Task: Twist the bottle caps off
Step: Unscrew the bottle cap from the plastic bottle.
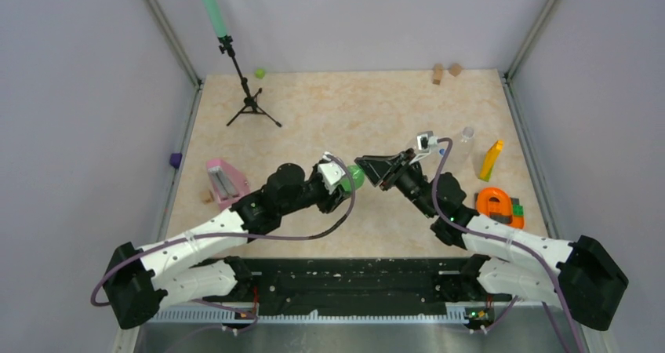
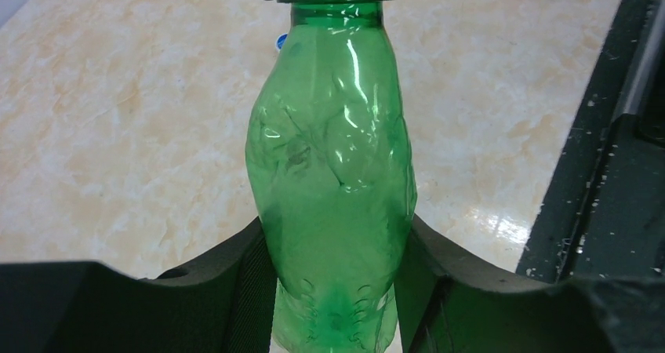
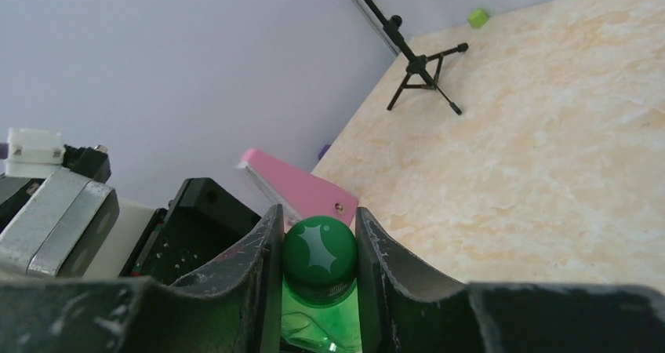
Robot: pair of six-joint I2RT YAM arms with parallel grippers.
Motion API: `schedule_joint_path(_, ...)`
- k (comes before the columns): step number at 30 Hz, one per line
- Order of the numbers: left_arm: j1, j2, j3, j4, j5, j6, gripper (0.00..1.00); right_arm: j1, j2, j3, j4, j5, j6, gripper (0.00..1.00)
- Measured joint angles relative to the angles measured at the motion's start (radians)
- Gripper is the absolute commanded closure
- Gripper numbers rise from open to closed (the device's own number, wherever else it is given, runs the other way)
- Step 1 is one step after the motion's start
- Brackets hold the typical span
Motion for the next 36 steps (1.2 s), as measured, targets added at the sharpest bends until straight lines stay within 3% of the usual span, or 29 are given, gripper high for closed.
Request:
schedule_joint_path(4,0.049,-0.008,-0.010,0.024,0.135,-0.032,1.00,-0.008,-0.002,-0.006,0.055,-0.082,-0.071,1.00)
schedule_joint_path(10,0.214,0.004,-0.061,0.153,0.602,-0.143,1.00,-0.052,-0.002,0.021,0.100,-0.398,-0.191,1.00)
schedule_joint_path(15,0.246,0.034,-0.049,0.201,0.948,-0.167,1.00,-0.056,-0.003,0.119,0.048,-0.745,-0.303,0.97)
schedule_joint_path(18,0.245,0.058,-0.020,0.163,1.083,-0.120,1.00,-0.054,-0.017,0.169,-0.030,-0.898,-0.378,0.58)
schedule_joint_path(19,0.243,0.058,-0.010,0.137,1.097,-0.099,1.00,-0.050,-0.027,0.183,-0.069,-0.917,-0.400,0.40)
schedule_joint_path(21,0.239,0.054,0.009,0.084,1.078,-0.071,1.00,-0.045,-0.050,0.192,-0.126,-0.908,-0.423,0.19)
schedule_joint_path(22,0.237,0.048,0.015,0.059,1.048,-0.058,1.00,-0.042,-0.065,0.191,-0.150,-0.883,-0.425,0.14)
schedule_joint_path(30,0.229,-0.080,0.009,-0.018,0.679,-0.031,1.00,-0.038,-0.217,0.078,-0.143,-0.536,-0.268,0.13)
schedule_joint_path(36,0.158,-0.108,0.009,-0.068,0.433,-0.005,1.00,-0.038,-0.210,0.053,-0.137,-0.313,-0.118,0.16)
